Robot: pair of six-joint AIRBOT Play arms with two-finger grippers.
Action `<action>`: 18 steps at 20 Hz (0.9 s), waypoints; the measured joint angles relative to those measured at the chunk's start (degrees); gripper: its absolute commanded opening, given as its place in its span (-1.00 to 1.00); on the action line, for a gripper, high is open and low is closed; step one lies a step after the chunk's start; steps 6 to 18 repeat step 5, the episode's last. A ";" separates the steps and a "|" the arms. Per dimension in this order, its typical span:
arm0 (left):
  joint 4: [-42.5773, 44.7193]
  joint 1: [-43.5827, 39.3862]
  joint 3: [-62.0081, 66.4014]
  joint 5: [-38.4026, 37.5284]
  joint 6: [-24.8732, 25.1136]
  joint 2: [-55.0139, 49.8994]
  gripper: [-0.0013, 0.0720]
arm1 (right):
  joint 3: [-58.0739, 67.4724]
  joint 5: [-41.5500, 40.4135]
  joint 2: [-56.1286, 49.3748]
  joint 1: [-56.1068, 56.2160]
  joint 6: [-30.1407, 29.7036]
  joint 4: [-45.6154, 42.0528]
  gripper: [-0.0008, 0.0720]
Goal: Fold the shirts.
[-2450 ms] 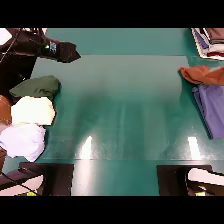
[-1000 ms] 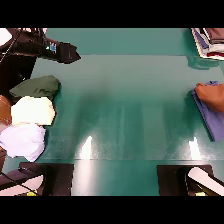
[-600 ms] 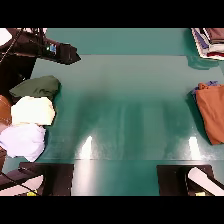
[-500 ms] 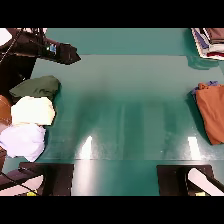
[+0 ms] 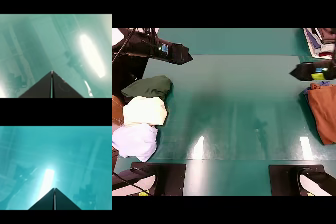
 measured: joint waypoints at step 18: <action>-0.02 0.00 0.02 0.00 0.00 0.00 -0.90 | 0.00 -1.27 0.04 4.87 -0.28 0.26 -0.93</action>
